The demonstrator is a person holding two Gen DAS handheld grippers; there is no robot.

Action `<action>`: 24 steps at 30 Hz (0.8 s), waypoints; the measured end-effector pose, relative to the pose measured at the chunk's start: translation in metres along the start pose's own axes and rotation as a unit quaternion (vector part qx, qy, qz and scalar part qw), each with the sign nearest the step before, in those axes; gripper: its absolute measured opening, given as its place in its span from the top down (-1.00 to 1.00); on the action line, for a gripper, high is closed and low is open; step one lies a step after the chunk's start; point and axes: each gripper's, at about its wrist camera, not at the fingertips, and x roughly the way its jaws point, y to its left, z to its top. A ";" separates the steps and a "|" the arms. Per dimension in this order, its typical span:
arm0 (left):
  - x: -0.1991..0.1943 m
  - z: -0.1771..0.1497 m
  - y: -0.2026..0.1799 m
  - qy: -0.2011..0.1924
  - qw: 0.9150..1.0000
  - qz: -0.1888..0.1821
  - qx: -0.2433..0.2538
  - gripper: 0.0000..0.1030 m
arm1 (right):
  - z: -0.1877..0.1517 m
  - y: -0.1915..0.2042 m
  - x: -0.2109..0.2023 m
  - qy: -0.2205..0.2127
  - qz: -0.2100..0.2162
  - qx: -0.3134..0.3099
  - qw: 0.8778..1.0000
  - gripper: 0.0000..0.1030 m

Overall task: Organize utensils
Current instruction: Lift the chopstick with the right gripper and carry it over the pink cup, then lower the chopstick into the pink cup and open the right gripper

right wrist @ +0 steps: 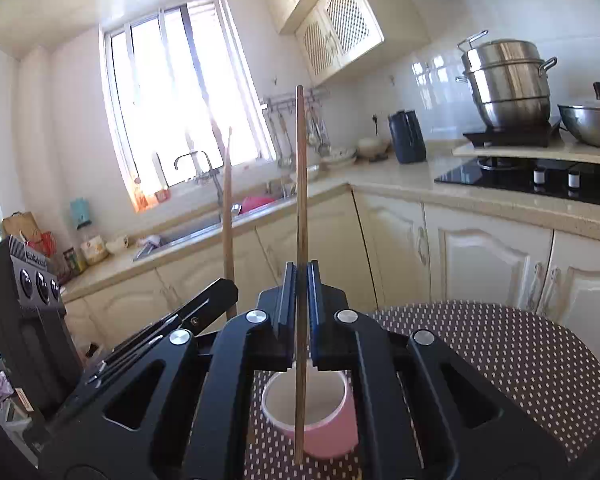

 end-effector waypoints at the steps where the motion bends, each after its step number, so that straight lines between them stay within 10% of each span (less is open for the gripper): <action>1: 0.008 0.001 0.006 -0.006 1.000 0.001 -0.004 0.90 | 0.000 0.000 0.004 -0.003 0.002 0.002 1.000 0.88; 24: 0.024 -0.051 0.020 0.025 0.998 0.034 0.046 0.90 | -0.053 0.005 0.011 0.027 0.008 -0.054 0.998 0.88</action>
